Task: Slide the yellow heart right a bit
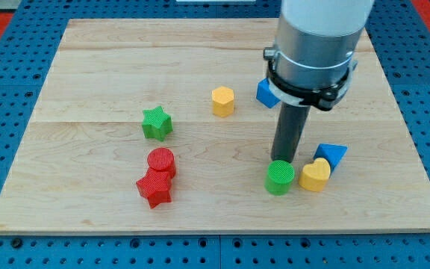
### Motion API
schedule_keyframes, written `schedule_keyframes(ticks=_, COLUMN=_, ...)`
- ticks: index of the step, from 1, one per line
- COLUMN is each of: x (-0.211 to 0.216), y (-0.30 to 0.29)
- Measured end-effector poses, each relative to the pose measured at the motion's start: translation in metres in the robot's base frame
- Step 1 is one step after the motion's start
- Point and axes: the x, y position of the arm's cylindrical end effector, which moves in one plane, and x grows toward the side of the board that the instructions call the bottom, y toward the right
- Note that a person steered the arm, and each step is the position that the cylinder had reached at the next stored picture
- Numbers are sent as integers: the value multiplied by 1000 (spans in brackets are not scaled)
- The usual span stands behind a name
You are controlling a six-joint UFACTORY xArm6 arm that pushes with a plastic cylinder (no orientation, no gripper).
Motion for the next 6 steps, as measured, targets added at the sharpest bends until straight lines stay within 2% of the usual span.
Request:
schedule_keyframes(ticks=3, x=9, y=-11)
schedule_keyframes(ticks=5, x=-10, y=7)
schedule_keyframes(ticks=6, x=11, y=24)
